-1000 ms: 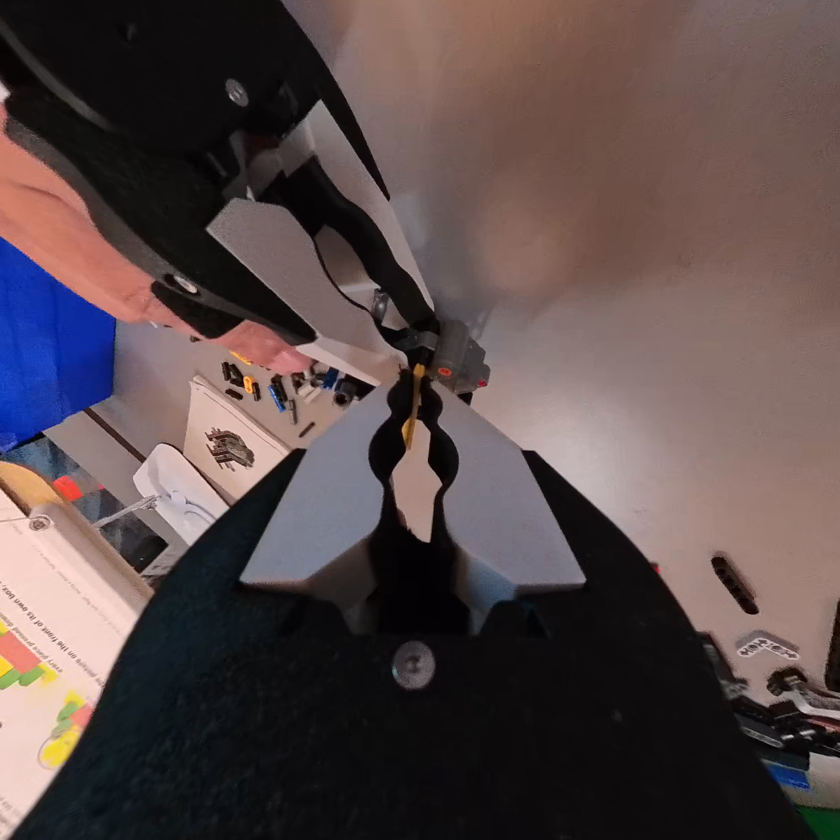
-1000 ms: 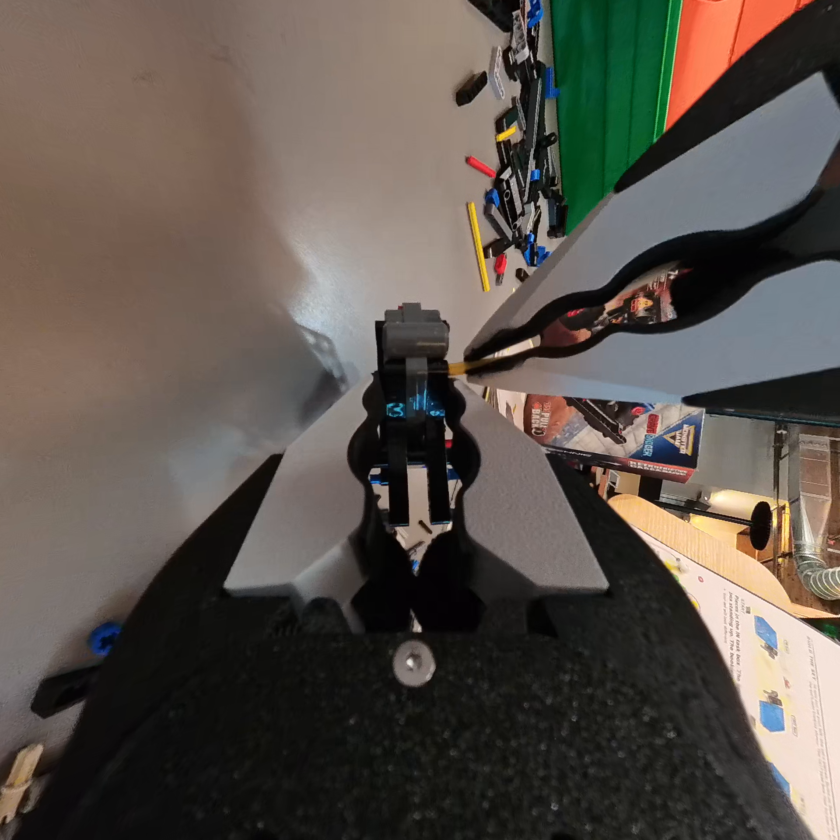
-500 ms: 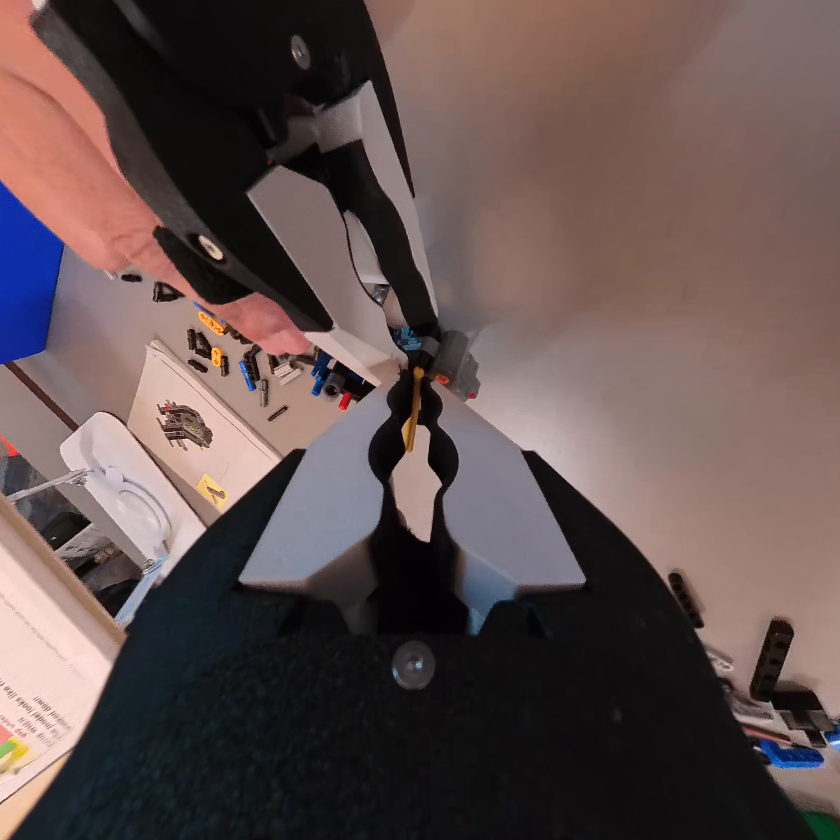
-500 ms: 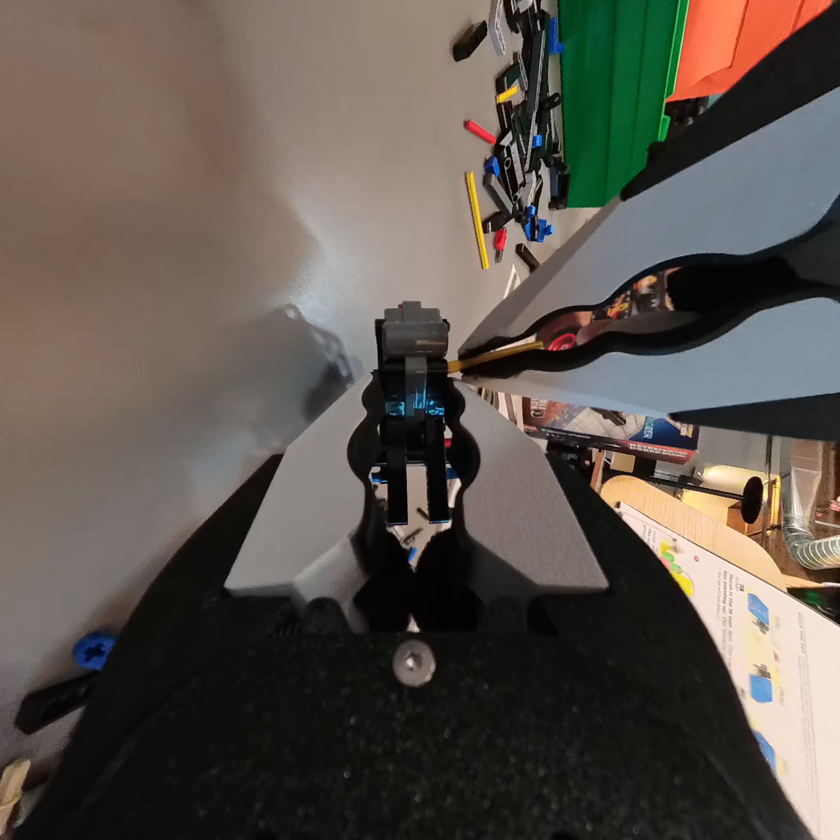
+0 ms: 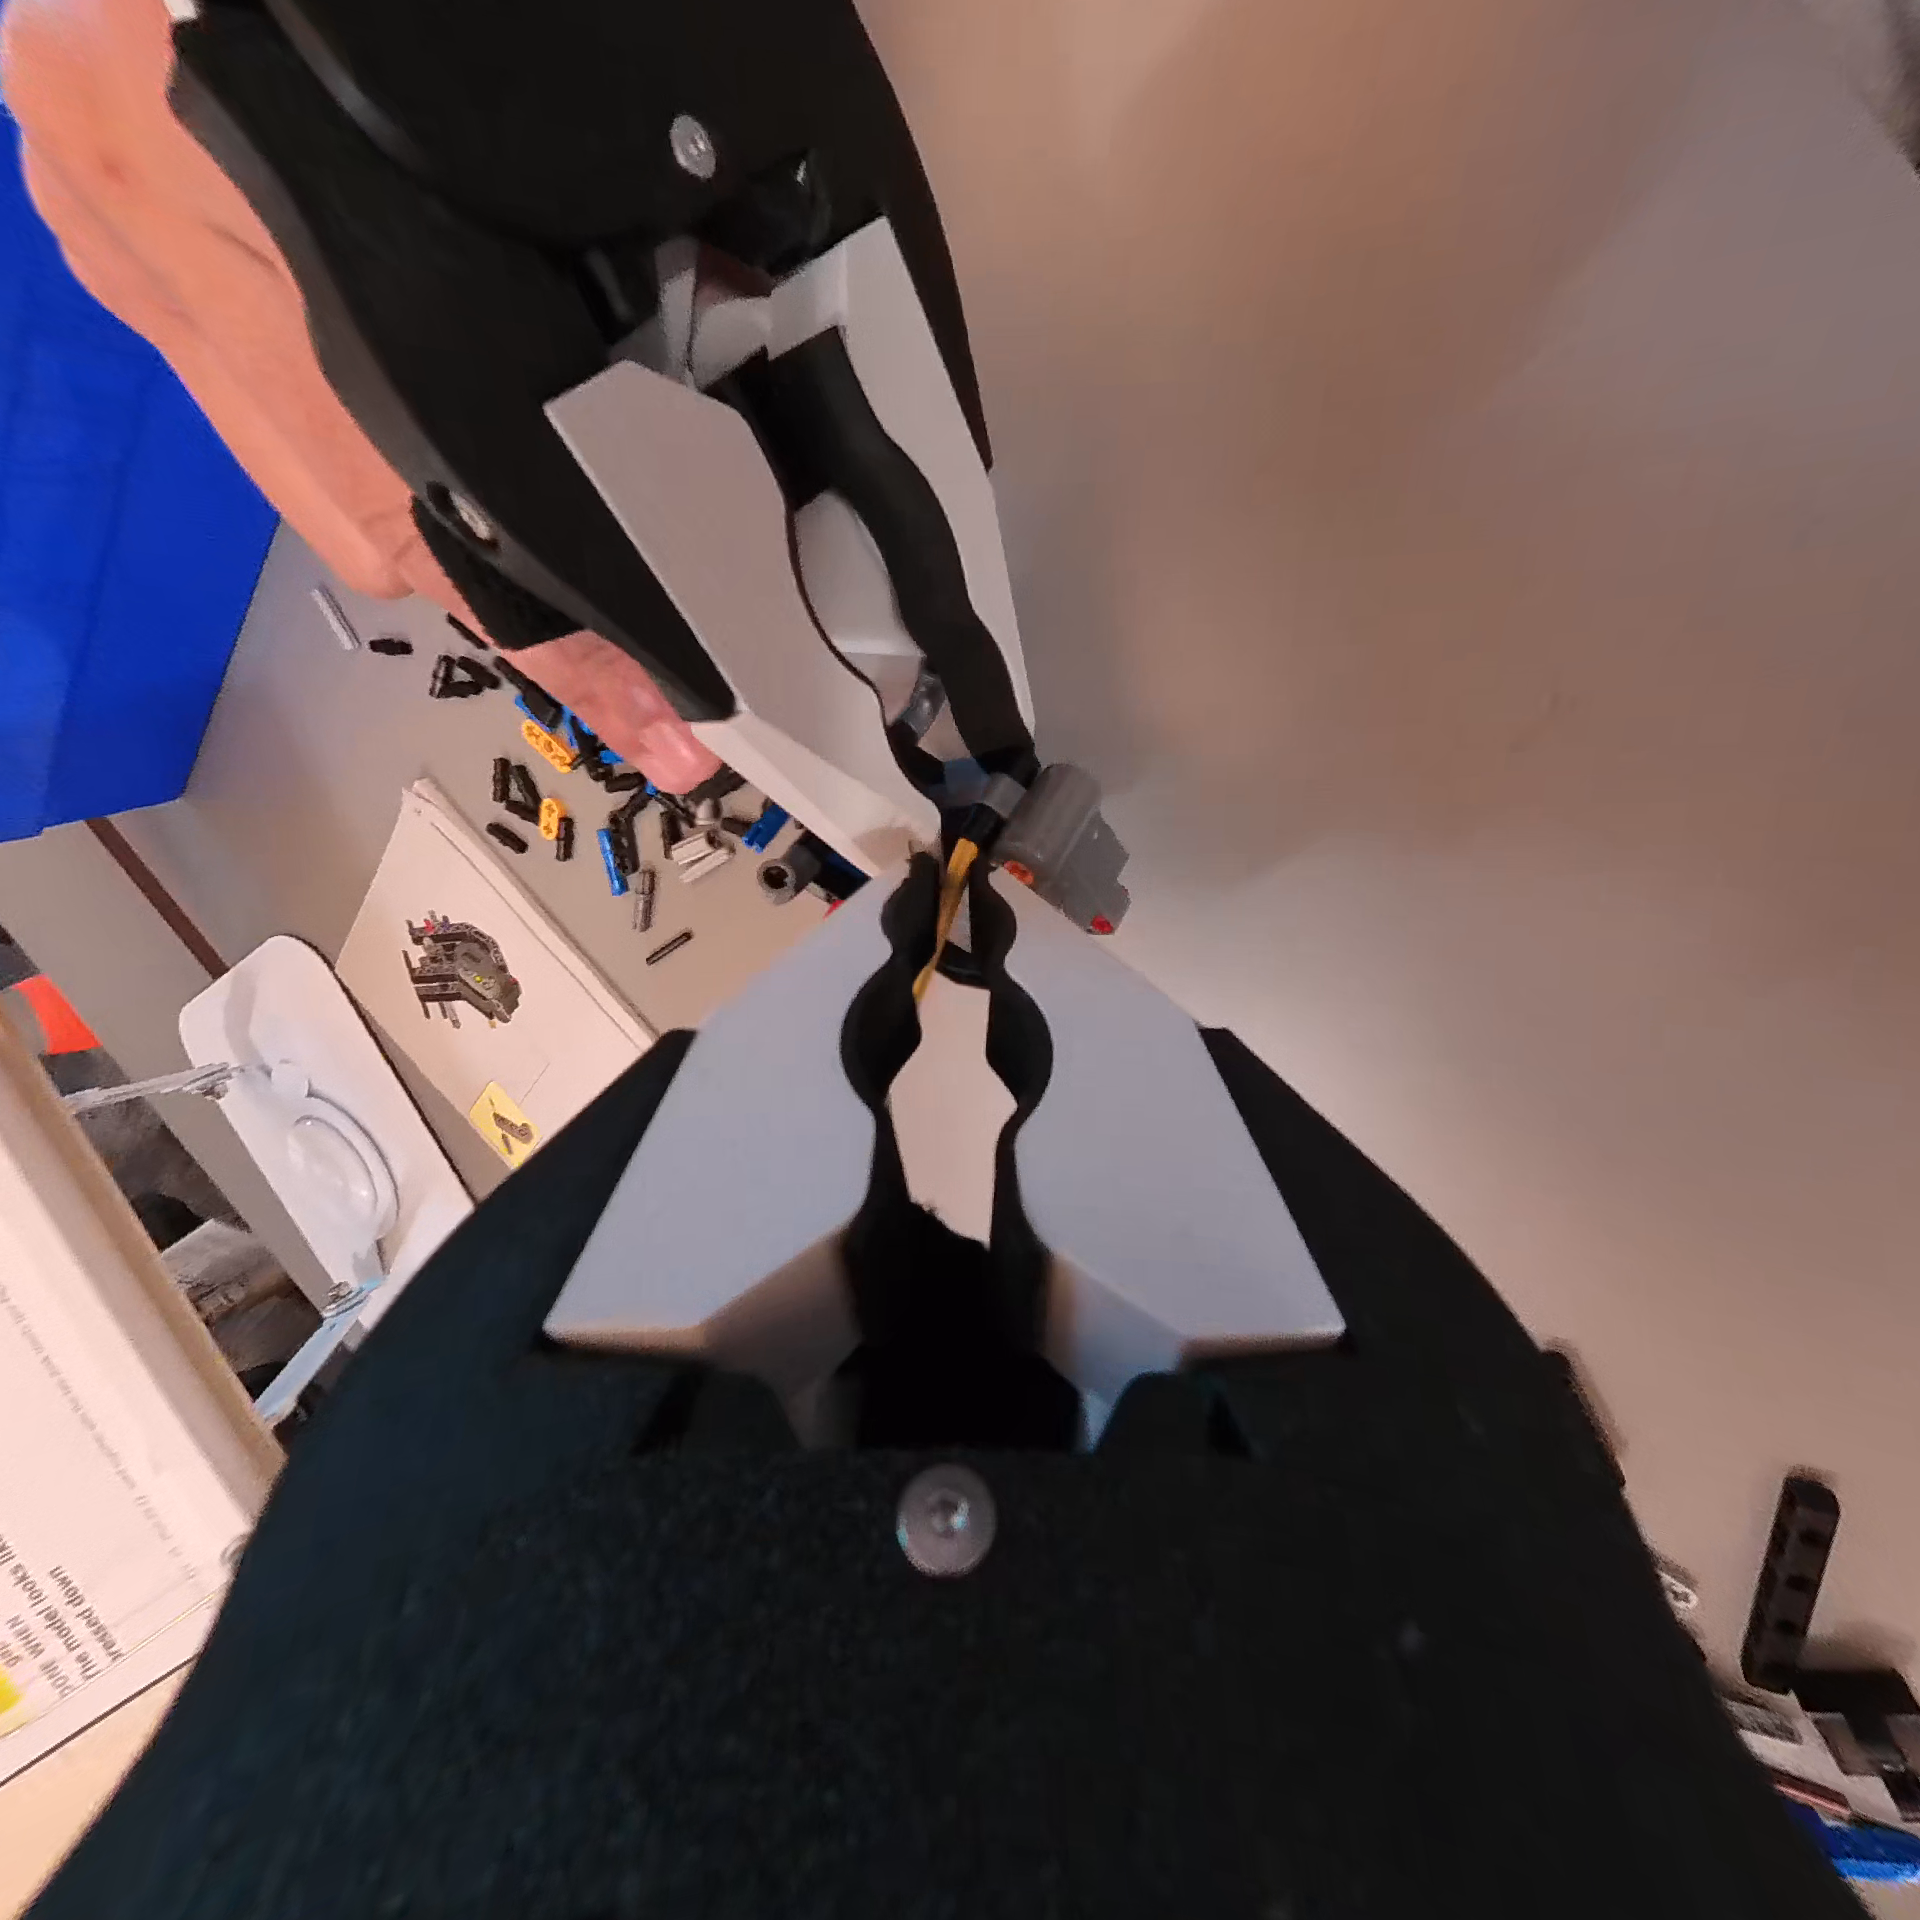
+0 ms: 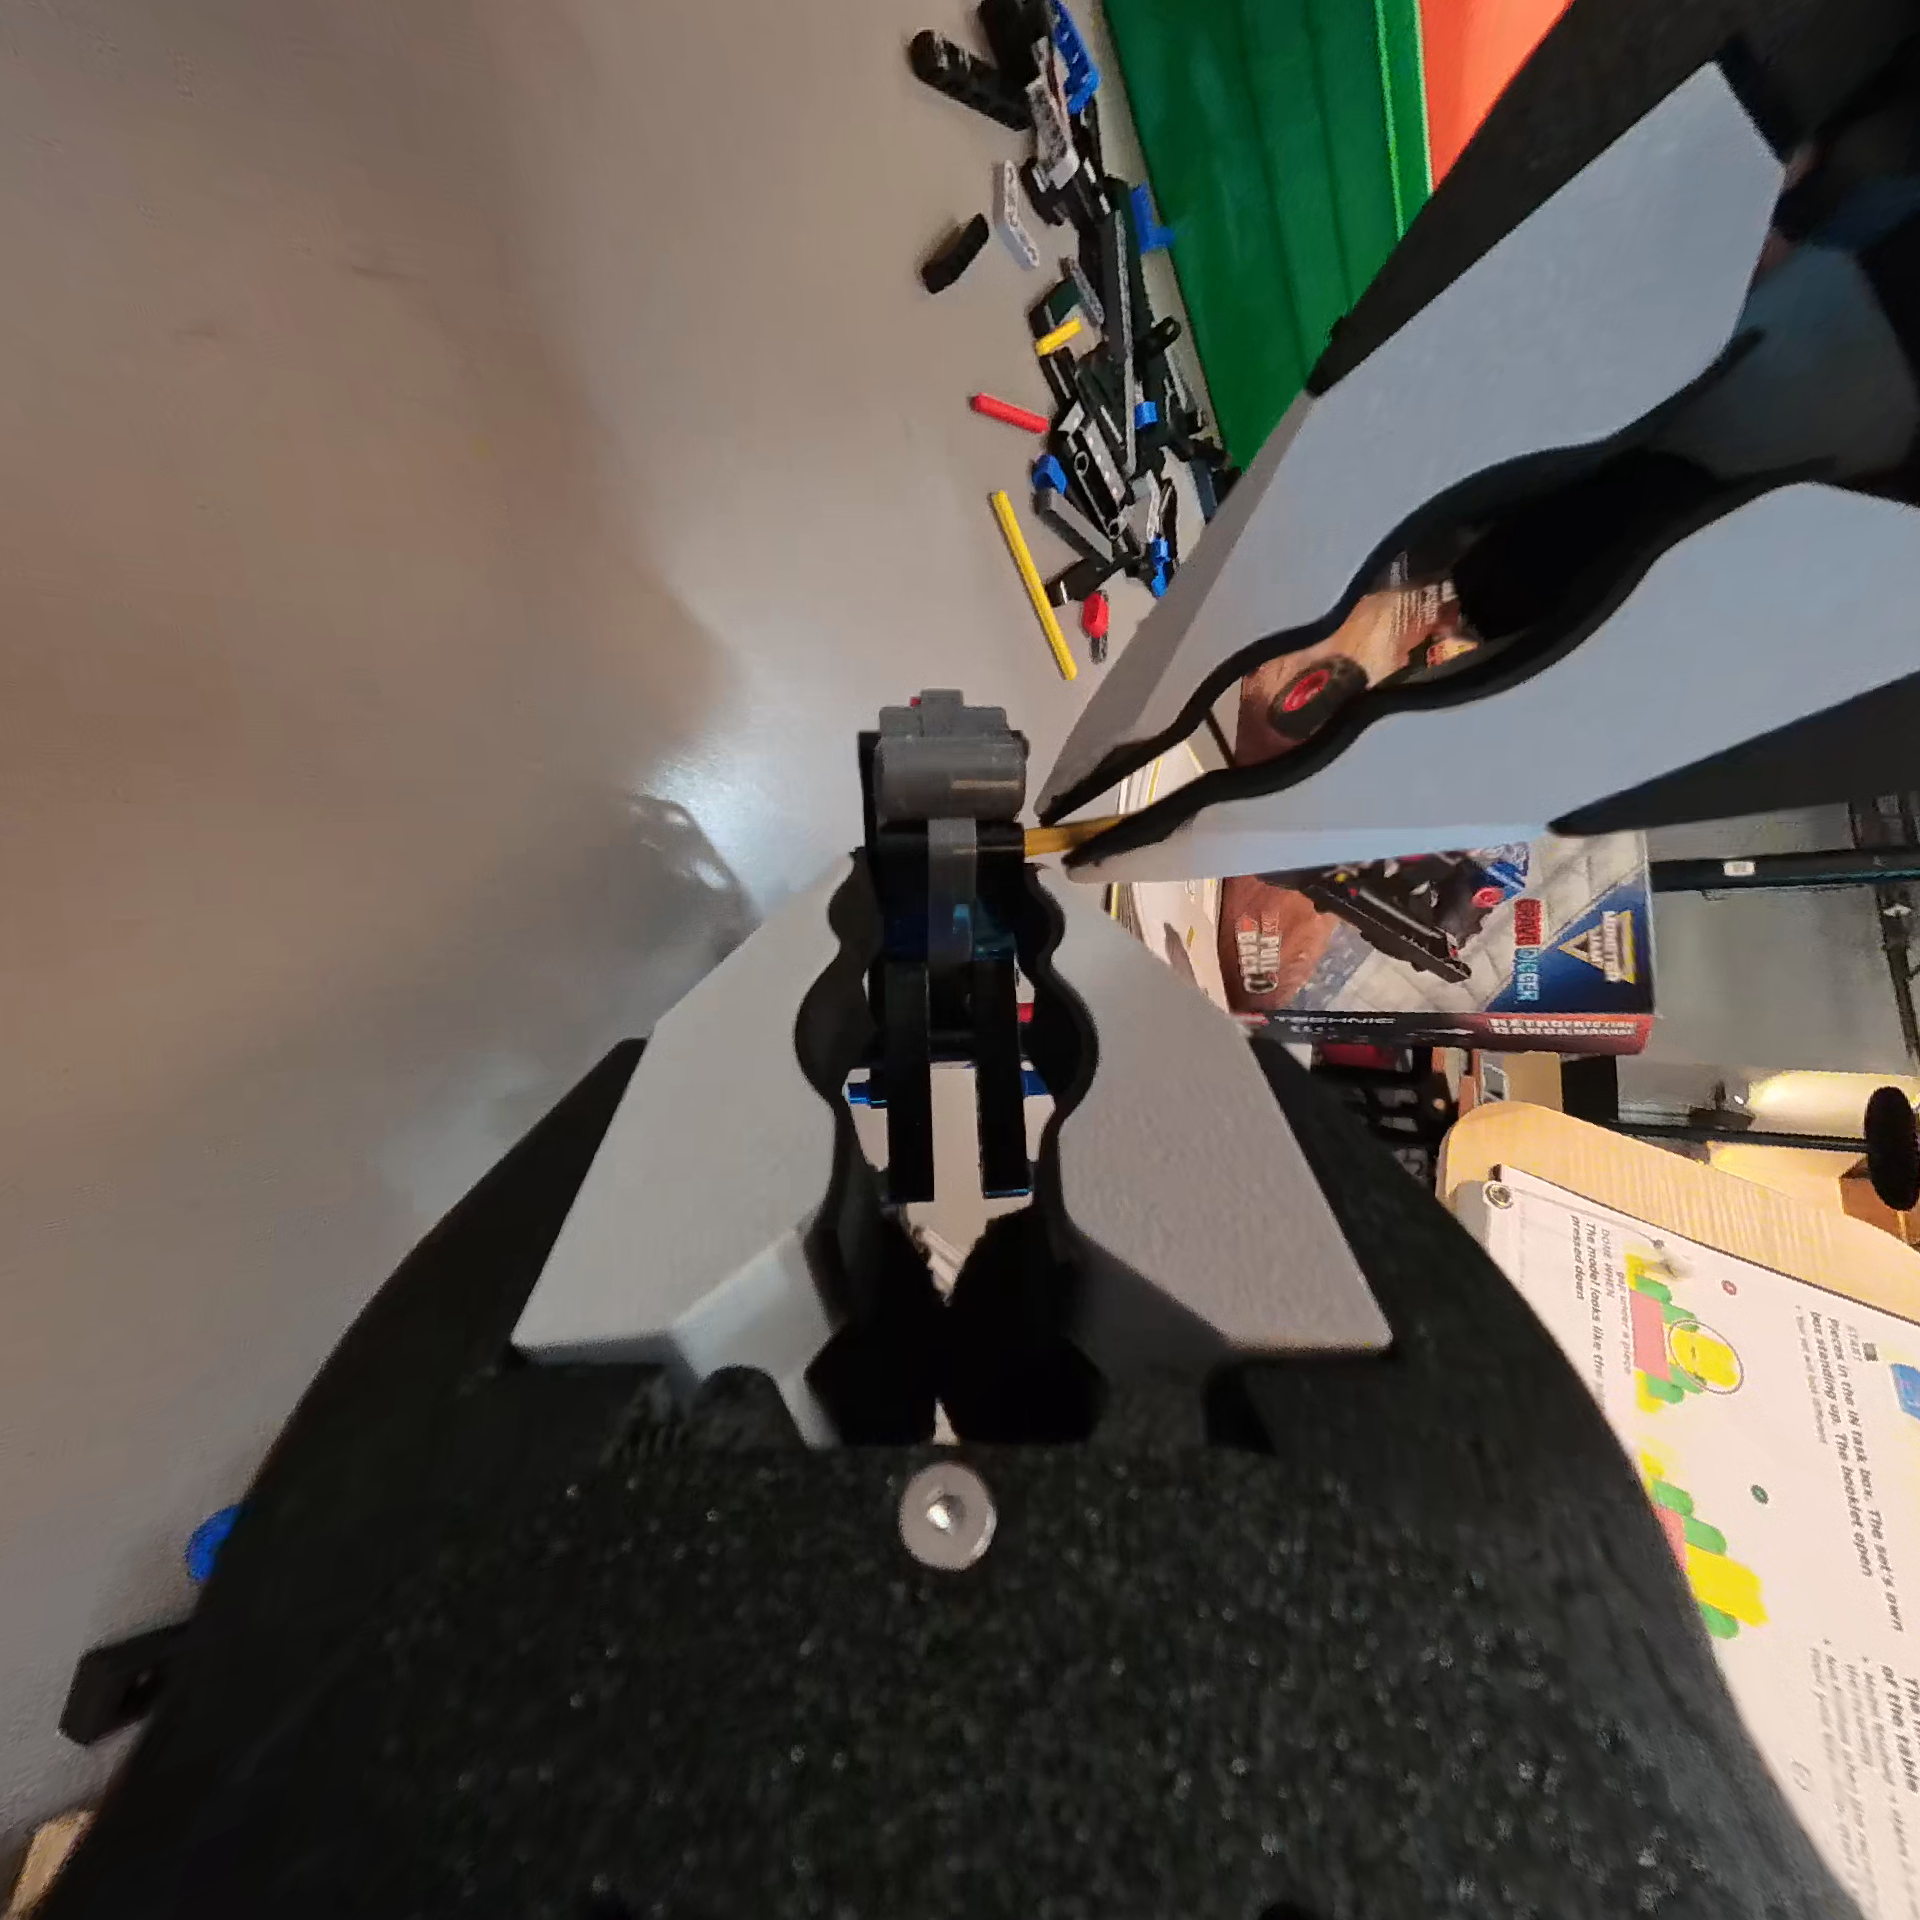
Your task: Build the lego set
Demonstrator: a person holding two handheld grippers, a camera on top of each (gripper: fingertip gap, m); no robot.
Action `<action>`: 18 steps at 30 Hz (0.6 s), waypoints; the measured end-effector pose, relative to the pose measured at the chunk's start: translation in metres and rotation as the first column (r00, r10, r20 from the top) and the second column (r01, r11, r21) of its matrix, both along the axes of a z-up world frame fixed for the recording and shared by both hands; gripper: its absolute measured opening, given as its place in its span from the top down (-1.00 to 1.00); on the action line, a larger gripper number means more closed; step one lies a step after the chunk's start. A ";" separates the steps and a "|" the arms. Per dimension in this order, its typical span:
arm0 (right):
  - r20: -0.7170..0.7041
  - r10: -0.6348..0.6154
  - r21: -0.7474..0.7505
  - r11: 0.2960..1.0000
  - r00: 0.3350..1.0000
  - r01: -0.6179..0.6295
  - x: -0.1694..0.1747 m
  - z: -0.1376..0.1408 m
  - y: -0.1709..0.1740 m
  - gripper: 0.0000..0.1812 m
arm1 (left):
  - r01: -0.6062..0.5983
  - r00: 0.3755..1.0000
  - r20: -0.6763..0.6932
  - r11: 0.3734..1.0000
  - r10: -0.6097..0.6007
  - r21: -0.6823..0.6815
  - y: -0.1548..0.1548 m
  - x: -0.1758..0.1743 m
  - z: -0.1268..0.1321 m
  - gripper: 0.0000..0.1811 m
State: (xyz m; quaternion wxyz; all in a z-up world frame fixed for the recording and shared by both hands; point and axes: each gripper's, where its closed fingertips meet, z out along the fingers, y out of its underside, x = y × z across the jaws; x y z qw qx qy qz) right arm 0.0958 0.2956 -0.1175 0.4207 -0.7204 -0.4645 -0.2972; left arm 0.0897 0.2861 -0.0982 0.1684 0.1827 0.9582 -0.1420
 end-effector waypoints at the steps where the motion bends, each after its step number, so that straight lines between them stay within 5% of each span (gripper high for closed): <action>1: -0.014 0.007 0.005 1.000 1.000 -0.007 -0.001 0.001 0.000 0.72 | -0.001 1.000 0.000 1.000 0.001 -0.003 0.000 0.000 0.001 0.95; 13: 0.010 -0.010 0.016 1.000 1.000 0.010 0.004 0.004 -0.001 0.72 | -0.077 0.997 0.025 0.996 0.078 -0.038 0.004 0.011 0.012 0.99; 16: 0.050 -0.016 0.021 1.000 0.999 0.015 0.006 0.004 -0.001 0.72 | -0.274 0.962 -0.038 0.953 0.272 -0.125 0.015 0.027 0.016 0.95; 18: 0.112 -0.036 0.030 0.999 0.993 0.033 0.010 0.004 0.000 0.72 | -0.469 0.883 -0.144 0.860 0.448 -0.201 0.024 0.038 0.013 0.90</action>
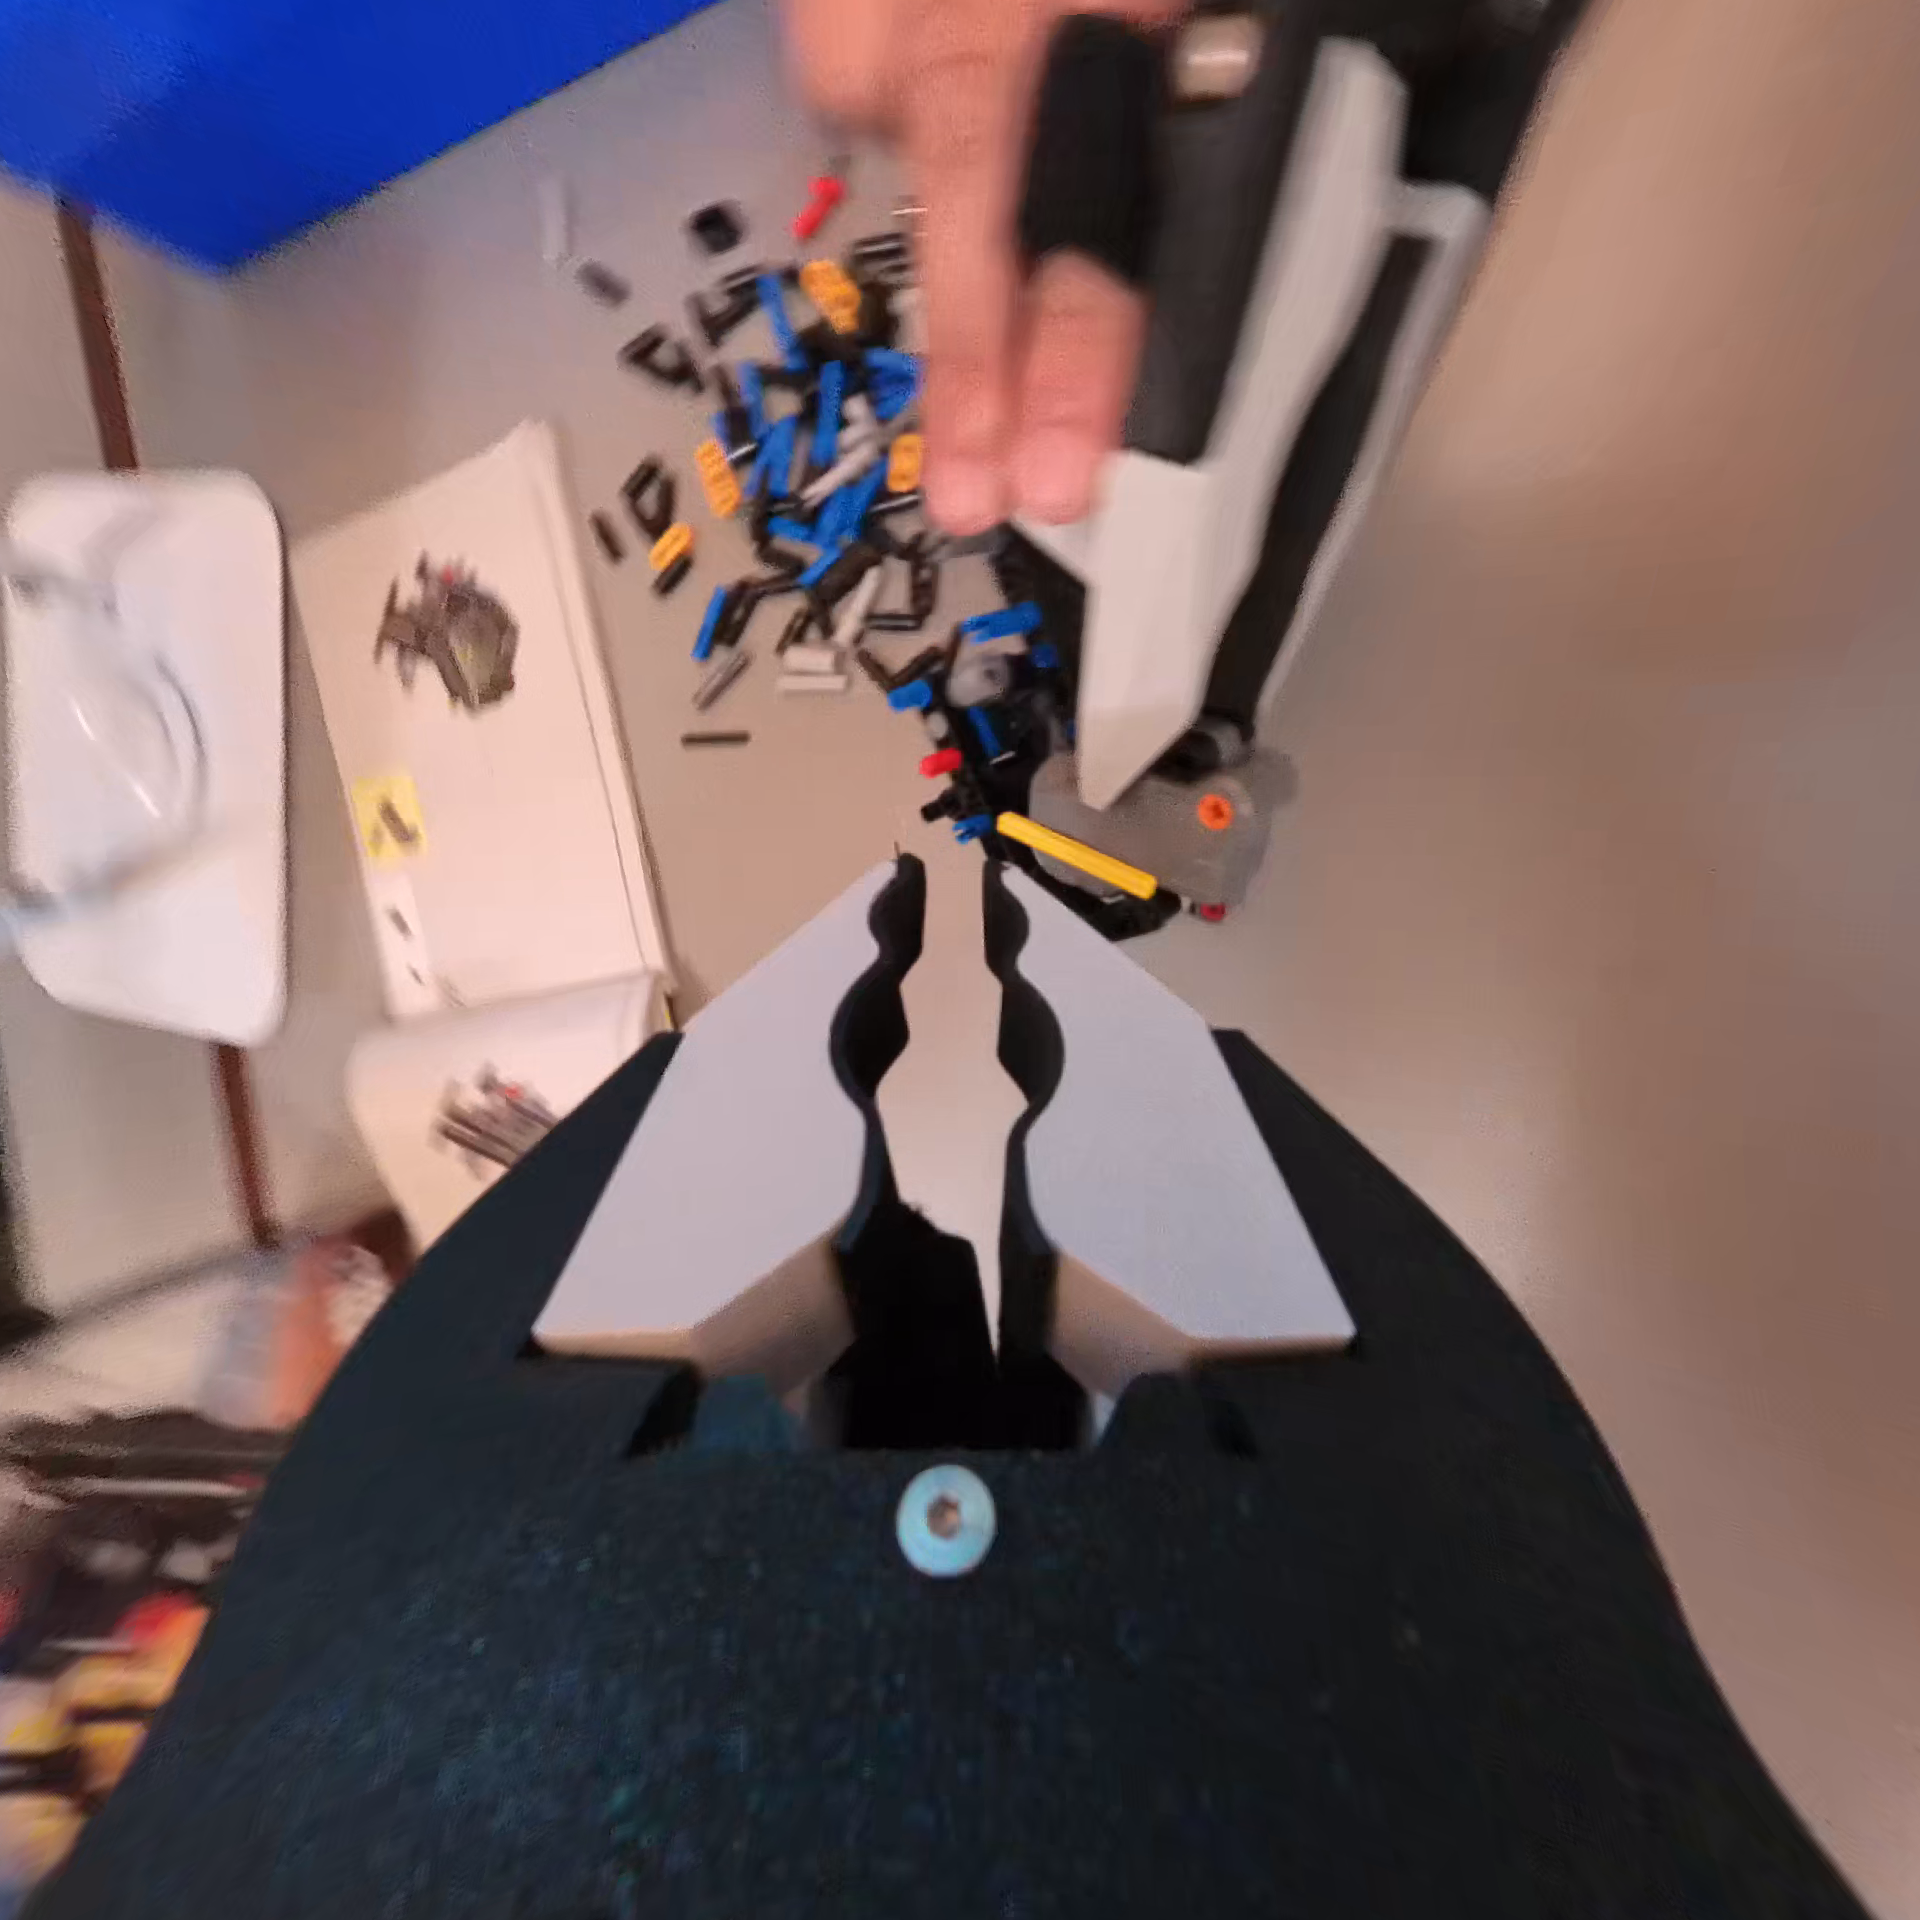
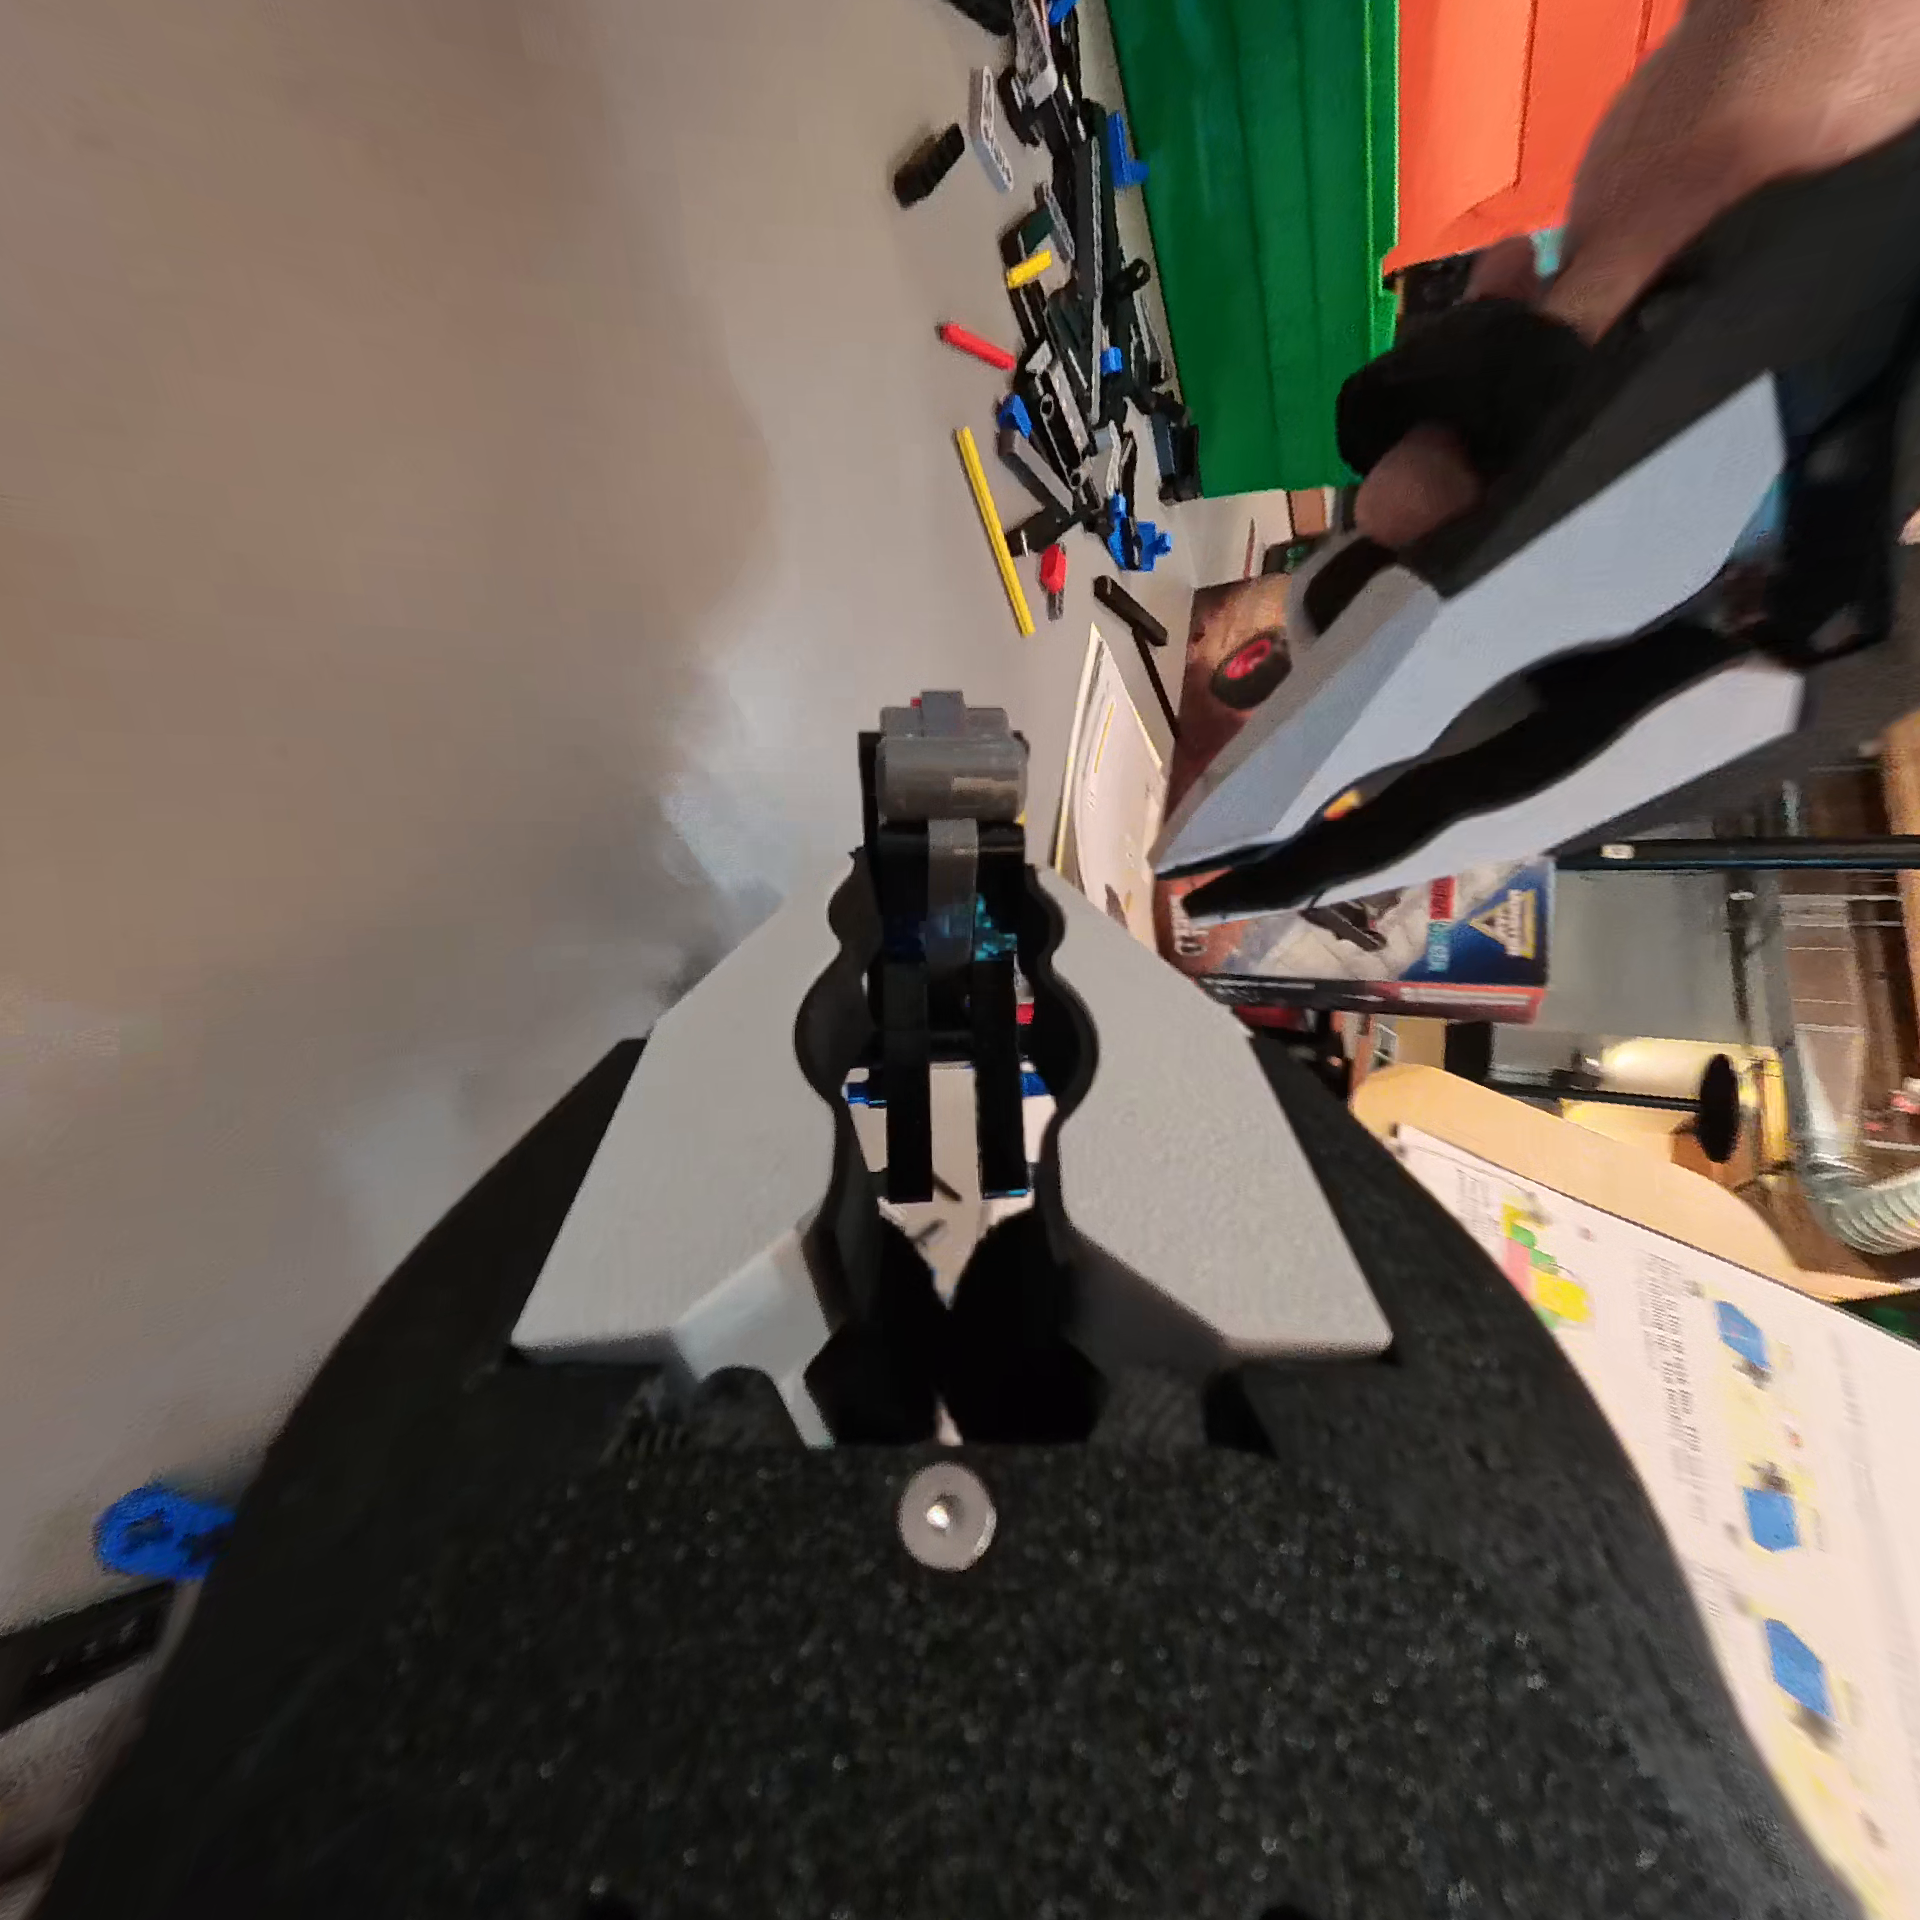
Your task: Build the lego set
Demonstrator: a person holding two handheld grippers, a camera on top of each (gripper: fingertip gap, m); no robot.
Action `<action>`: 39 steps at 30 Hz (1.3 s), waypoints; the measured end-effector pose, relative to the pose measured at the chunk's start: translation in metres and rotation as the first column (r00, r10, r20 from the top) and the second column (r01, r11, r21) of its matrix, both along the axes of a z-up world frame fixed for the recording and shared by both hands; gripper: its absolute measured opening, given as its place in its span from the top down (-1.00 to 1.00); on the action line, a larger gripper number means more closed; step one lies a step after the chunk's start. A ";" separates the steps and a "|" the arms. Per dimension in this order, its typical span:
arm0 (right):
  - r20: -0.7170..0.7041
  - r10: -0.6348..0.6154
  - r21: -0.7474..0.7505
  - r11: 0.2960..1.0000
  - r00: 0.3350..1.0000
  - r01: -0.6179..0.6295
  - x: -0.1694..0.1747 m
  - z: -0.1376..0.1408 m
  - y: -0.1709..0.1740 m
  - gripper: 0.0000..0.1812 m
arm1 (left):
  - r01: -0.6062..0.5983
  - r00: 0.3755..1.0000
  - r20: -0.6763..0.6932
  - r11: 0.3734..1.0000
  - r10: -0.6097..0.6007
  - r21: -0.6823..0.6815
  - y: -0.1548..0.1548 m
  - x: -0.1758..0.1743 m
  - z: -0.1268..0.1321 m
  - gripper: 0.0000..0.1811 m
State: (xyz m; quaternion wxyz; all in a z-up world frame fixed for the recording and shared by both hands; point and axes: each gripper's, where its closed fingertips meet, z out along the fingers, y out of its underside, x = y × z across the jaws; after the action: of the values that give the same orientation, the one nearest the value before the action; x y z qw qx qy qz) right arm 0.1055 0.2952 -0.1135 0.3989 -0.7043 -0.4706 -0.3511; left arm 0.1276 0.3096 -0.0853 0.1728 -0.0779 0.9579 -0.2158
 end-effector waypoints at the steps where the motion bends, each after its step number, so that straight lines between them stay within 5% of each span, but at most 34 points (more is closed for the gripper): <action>1: 0.039 -0.012 0.010 1.000 0.999 0.012 0.002 0.001 0.001 0.72 | -0.099 0.995 -0.031 0.993 0.097 -0.071 0.003 0.005 -0.001 0.87; 4: 0.164 -0.034 0.078 0.997 0.986 0.021 0.006 0.011 0.003 0.72 | -0.351 0.936 -0.114 0.893 0.332 -0.281 0.016 0.018 -0.001 0.79; 6: 0.247 -0.041 0.164 0.986 0.968 0.000 0.008 0.026 0.004 0.72 | -0.462 0.886 -0.210 0.750 0.413 -0.473 0.022 0.021 0.005 0.73; 10: 0.306 -0.067 0.283 0.959 0.950 -0.024 0.013 0.044 0.003 0.72 | -0.500 0.866 -0.449 0.413 0.221 -0.761 0.010 -0.003 0.024 0.48; 14: 0.303 -0.040 0.346 0.935 0.952 -0.071 0.008 0.049 0.003 0.72 | -0.569 0.813 -0.582 0.229 0.008 -0.790 0.005 -0.015 0.024 0.33; 18: 0.369 -0.101 0.359 0.932 0.924 -0.041 0.019 0.044 0.007 0.72 | -0.677 0.700 -0.703 0.196 -0.129 -0.710 -0.004 -0.021 0.004 0.23; 21: 0.414 -0.164 0.354 0.935 0.895 0.008 0.026 0.038 0.013 0.72 | -0.706 0.675 -0.726 0.172 -0.129 -0.687 -0.015 -0.016 -0.005 0.21; 27: 0.465 -0.265 0.375 0.923 0.845 0.083 0.030 0.034 0.024 0.72 | -0.777 0.622 -0.772 0.013 -0.131 -0.629 -0.003 0.005 -0.002 0.58; 31: 0.381 -0.288 0.362 0.921 0.879 0.145 0.030 0.028 0.029 0.71 | -0.789 0.607 -0.782 0.009 -0.140 -0.614 0.004 0.008 -0.005 0.60; 34: 0.230 -0.248 0.329 0.930 0.941 0.165 0.018 0.026 0.028 0.44 | -0.794 0.601 -0.786 0.000 -0.148 -0.607 0.012 0.010 -0.003 0.60; 39: 0.228 -0.174 0.311 0.945 0.958 0.097 0.004 0.034 0.024 0.33 | -0.862 0.498 -0.846 -0.007 -0.190 -0.506 0.018 0.008 -0.013 0.61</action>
State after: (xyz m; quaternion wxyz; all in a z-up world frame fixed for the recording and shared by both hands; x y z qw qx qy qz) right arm 0.1091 0.3197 -0.0795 0.4117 -0.6170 -0.4094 -0.5313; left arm 0.1353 0.3280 -0.0984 -0.2774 -0.5243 0.4590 -0.6614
